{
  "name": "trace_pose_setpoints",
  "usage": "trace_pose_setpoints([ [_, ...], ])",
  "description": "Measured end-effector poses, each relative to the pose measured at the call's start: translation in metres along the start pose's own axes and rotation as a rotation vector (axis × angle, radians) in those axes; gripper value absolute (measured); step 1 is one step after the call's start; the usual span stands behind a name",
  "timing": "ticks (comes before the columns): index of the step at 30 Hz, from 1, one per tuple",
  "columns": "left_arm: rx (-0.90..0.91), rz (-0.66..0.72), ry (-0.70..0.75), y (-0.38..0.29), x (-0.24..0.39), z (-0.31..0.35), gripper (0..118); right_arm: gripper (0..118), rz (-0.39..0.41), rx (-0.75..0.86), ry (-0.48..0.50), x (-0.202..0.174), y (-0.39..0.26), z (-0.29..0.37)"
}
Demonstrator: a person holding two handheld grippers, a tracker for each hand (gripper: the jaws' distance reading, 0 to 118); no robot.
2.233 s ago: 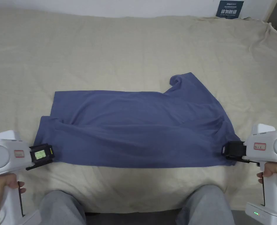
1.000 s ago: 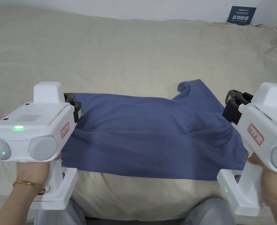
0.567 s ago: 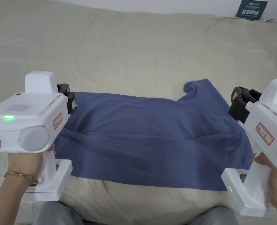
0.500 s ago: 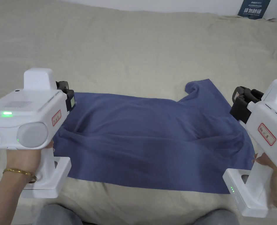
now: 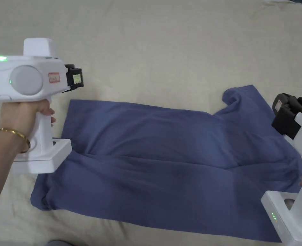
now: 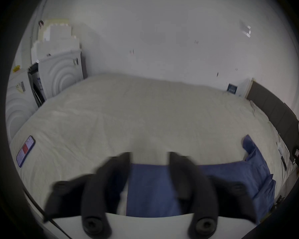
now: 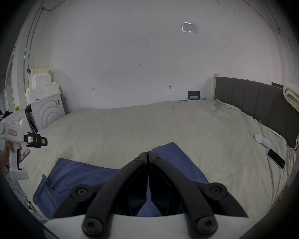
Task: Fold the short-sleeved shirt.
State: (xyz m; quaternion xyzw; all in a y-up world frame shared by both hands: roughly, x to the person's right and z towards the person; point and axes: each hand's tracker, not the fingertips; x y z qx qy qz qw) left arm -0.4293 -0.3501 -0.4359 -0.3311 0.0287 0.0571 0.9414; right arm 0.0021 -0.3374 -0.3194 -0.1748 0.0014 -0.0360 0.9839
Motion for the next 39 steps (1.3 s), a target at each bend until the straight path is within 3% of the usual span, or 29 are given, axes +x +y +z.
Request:
trace_pose_setpoints([
  [2, -0.101, 0.007, 0.009, 0.007, -0.002, -0.022, 96, 0, 0.002, -0.006, 0.002, 0.0, -0.001, -0.008],
  [10, -0.35, -0.04, 0.079, 0.019, -0.007, -0.096, 96, 0, 0.007, -0.029, -0.014, 0.005, -0.006, -0.026],
  [18, -0.45, -0.065, 0.136, 0.013, -0.009, -0.144, 94, 0, 0.035, -0.063, -0.048, 0.009, -0.012, -0.032],
  [19, -0.457, -0.06, 0.142, 0.013, -0.009, -0.148, 90, 0, 0.034, -0.067, -0.051, 0.009, -0.015, -0.032],
  [23, -0.437, 0.014, 0.147, 0.012, -0.015, -0.154, 52, 0, 0.028, -0.088, -0.059, 0.013, -0.021, -0.033],
  [26, -0.457, -0.009, 0.14, 0.009, -0.011, -0.157, 36, 0, 0.026, -0.105, -0.066, 0.018, -0.024, -0.035],
  [28, -0.458, -0.013, 0.141, 0.011, -0.01, -0.157, 8, 0, 0.01, -0.108, -0.066, 0.021, -0.025, -0.036],
  [29, -0.46, -0.009, 0.141, 0.011, -0.009, -0.158, 0, 0, 0.005, -0.107, -0.067, 0.021, -0.024, -0.036],
  [34, -0.439, -0.038, 0.144, 0.01, -0.005, -0.151, 0, 0, 0.009, -0.101, -0.066, 0.018, -0.019, -0.034],
  [39, -0.298, 0.01, 0.078, 0.019, -0.007, -0.116, 0, 0, 0.006, -0.097, -0.057, 0.019, -0.007, -0.035],
])
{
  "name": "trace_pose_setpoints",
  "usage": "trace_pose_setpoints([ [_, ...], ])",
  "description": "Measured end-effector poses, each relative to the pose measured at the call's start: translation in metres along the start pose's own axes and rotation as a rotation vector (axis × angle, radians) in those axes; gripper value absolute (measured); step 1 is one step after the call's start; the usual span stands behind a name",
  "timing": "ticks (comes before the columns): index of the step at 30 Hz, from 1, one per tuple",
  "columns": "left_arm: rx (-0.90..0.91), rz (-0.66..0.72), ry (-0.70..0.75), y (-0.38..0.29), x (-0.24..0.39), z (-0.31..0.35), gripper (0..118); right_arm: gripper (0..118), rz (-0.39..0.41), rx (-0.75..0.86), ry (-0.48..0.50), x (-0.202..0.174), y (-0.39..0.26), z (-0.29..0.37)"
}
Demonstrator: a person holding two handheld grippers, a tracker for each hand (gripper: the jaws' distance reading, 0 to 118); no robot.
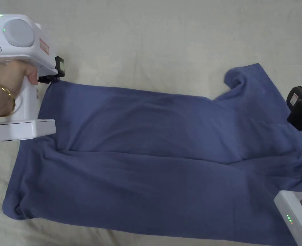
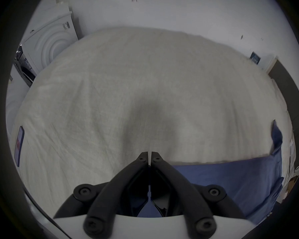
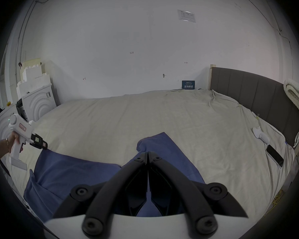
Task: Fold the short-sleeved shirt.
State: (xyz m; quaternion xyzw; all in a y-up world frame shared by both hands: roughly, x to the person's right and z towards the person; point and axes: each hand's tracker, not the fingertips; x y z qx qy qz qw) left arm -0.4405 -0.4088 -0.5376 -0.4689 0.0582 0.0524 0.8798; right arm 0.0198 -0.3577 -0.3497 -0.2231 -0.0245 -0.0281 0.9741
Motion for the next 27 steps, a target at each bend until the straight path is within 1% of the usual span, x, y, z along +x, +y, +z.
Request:
trace_pose_setpoints([
  [4, 0.11, -0.005, -0.043, -0.006, -0.003, 0.036, 0, 0, -0.028, -0.014, 0.011, 0.008, 0.017, -0.006],
  [6, 0.151, -0.006, -0.062, -0.012, -0.003, 0.053, 0, 0, -0.03, -0.033, 0.009, 0.013, 0.029, -0.013],
  [7, 0.168, 0.002, -0.074, -0.015, -0.004, 0.06, 0, 0, -0.017, -0.046, 0.0, 0.015, 0.035, -0.017],
  [8, 0.173, 0.003, -0.08, -0.018, -0.005, 0.066, 0, 0, 0.023, -0.082, -0.021, 0.017, 0.041, -0.022],
  [9, 0.187, 0.004, -0.083, -0.02, -0.004, 0.071, 0, 0, 0.032, -0.092, -0.035, 0.019, 0.046, -0.027],
  [10, 0.199, 0.003, -0.084, -0.023, -0.004, 0.075, 0, 0, 0.027, -0.104, -0.04, 0.023, 0.053, -0.032],
  [12, 0.214, 0.007, -0.082, -0.028, -0.005, 0.081, 0, 1, 0.009, -0.194, -0.045, 0.032, 0.063, -0.049],
  [13, 0.218, 0.017, -0.091, -0.03, -0.006, 0.085, 0, 3, 0.0, -0.239, -0.058, 0.037, 0.069, -0.059],
  [14, 0.224, 0.035, -0.102, -0.032, -0.007, 0.087, 0, 14, -0.009, -0.299, -0.059, 0.042, 0.073, -0.07],
  [15, 0.225, 0.044, -0.105, -0.033, -0.008, 0.088, 0, 34, -0.013, -0.356, -0.039, 0.047, 0.077, -0.08],
  [16, 0.227, 0.044, -0.101, -0.035, -0.008, 0.09, 0, 59, -0.053, -0.416, -0.025, 0.055, 0.078, -0.092],
  [17, 0.229, 0.045, -0.099, -0.036, -0.007, 0.091, 0, 86, -0.095, -0.454, -0.032, 0.06, 0.078, -0.101],
  [18, 0.229, 0.045, -0.1, -0.037, -0.007, 0.093, 0, 93, -0.121, -0.475, -0.025, 0.065, 0.077, -0.108],
  [20, 0.23, 0.048, -0.101, -0.04, -0.007, 0.094, 0, 94, -0.139, -0.531, -0.021, 0.071, 0.073, -0.125],
  [24, 0.229, 0.061, -0.098, -0.043, -0.007, 0.096, 0, 94, -0.099, -0.629, -0.084, 0.087, 0.057, -0.159],
  [26, 0.227, 0.065, -0.101, -0.044, -0.005, 0.097, 0, 94, -0.116, -0.666, -0.152, 0.096, 0.046, -0.173],
  [27, 0.225, 0.064, -0.101, -0.045, -0.005, 0.097, 0, 94, -0.118, -0.685, -0.166, 0.099, 0.041, -0.179],
])
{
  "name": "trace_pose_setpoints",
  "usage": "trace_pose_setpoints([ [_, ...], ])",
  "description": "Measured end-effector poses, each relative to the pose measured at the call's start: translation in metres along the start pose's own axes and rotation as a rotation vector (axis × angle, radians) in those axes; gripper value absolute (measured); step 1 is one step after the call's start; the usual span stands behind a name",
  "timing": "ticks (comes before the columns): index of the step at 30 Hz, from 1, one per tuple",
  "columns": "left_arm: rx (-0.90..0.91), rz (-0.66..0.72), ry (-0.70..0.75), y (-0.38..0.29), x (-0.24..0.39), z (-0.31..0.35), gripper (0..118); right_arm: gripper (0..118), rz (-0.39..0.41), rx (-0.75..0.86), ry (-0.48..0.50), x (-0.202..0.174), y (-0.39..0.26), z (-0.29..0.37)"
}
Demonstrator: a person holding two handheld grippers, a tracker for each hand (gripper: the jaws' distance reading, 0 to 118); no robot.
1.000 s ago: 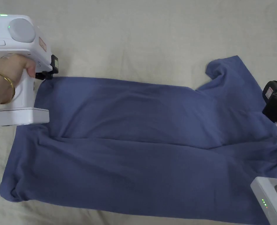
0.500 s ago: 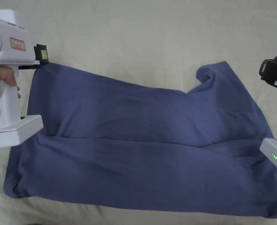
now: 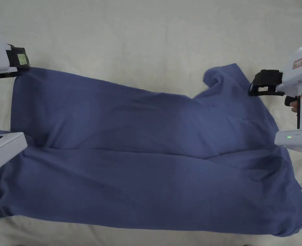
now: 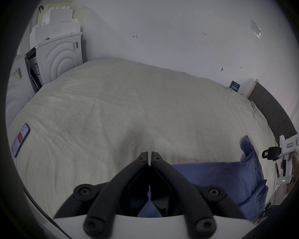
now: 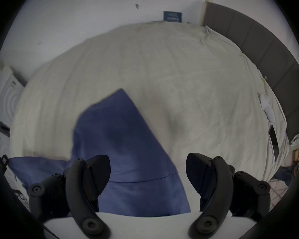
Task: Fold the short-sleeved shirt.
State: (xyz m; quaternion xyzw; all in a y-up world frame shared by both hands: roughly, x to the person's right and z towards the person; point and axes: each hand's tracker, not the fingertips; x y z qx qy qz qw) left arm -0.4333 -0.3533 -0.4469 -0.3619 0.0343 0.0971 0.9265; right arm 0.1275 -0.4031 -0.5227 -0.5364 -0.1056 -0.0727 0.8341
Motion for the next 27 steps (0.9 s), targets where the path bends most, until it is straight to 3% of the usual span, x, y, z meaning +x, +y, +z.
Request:
trace_pose_setpoints([
  [4, 0.006, -0.006, 0.011, -0.002, 0.002, 0.002, 0, 93, 0.008, -0.021, -0.023, 0.001, 0.0, -0.025],
  [7, 0.0, -0.006, 0.006, -0.004, 0.003, 0.002, 0, 75, -0.001, -0.032, -0.007, 0.003, 0.0, -0.04],
  [10, -0.004, -0.013, 0.012, -0.004, 0.002, -0.001, 0, 65, -0.015, -0.037, -0.003, -0.002, -0.004, -0.046],
  [13, -0.012, -0.013, 0.013, -0.004, 0.001, -0.003, 0, 38, -0.018, -0.036, -0.003, -0.004, -0.008, -0.048],
  [16, -0.017, -0.018, 0.02, -0.005, 0.001, -0.004, 0, 3, -0.043, -0.024, 0.013, -0.005, -0.009, -0.043],
  [19, -0.023, -0.015, 0.017, -0.006, 0.002, -0.004, 0, 2, 0.016, -0.004, 0.012, -0.007, -0.011, -0.034],
  [27, -0.005, 0.002, 0.021, 0.0, -0.001, 0.018, 0, 1, 0.043, 0.159, 0.112, 0.01, -0.021, 0.04],
])
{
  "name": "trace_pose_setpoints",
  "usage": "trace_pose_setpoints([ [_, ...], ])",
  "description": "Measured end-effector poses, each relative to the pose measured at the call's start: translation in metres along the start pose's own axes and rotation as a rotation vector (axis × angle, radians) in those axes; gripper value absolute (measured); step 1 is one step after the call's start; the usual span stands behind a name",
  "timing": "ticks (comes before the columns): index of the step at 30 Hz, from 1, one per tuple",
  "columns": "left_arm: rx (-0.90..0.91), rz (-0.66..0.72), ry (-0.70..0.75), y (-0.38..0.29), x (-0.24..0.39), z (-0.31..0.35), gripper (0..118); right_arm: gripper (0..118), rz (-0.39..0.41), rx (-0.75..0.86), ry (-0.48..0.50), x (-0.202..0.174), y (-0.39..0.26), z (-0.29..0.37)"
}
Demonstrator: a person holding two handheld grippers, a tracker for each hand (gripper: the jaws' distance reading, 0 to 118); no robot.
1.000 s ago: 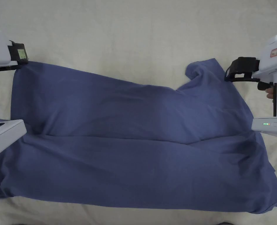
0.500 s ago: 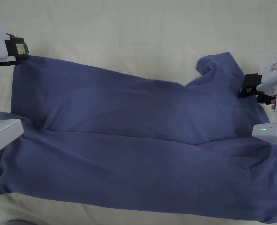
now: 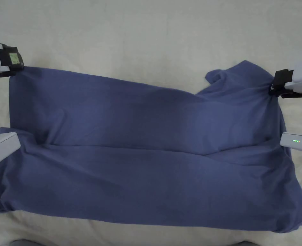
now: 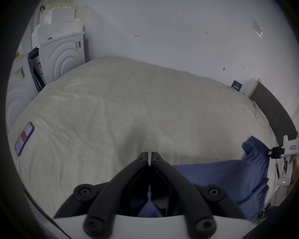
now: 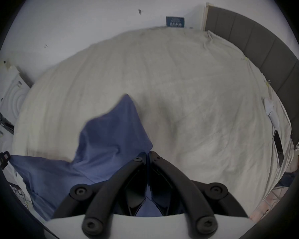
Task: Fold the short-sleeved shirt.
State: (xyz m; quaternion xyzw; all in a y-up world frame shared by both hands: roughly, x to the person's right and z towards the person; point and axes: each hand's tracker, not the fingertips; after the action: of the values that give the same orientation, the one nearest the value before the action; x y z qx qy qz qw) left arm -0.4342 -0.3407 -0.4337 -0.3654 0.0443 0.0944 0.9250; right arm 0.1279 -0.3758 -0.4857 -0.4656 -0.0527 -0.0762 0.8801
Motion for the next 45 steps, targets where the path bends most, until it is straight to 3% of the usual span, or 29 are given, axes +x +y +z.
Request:
trace_pose_setpoints([
  [11, 0.048, 0.045, -0.006, -0.016, -0.026, 0.068, 0, 1, -0.011, 0.207, 0.11, 0.02, -0.05, 0.134],
  [18, 0.045, 0.094, -0.016, -0.047, -0.048, 0.097, 0, 1, -0.033, 0.245, 0.121, 0.036, -0.113, 0.174],
  [26, -0.038, 0.131, -0.002, -0.104, -0.063, 0.099, 0, 1, -0.143, 0.183, 0.093, 0.059, -0.181, 0.166],
  [32, -0.107, 0.171, 0.032, -0.14, -0.077, 0.083, 0, 1, -0.171, 0.102, 0.035, 0.064, -0.217, 0.143],
  [45, -0.19, 0.15, 0.105, -0.18, -0.081, 0.066, 0, 2, -0.108, 0.005, -0.067, 0.048, -0.249, 0.106],
])
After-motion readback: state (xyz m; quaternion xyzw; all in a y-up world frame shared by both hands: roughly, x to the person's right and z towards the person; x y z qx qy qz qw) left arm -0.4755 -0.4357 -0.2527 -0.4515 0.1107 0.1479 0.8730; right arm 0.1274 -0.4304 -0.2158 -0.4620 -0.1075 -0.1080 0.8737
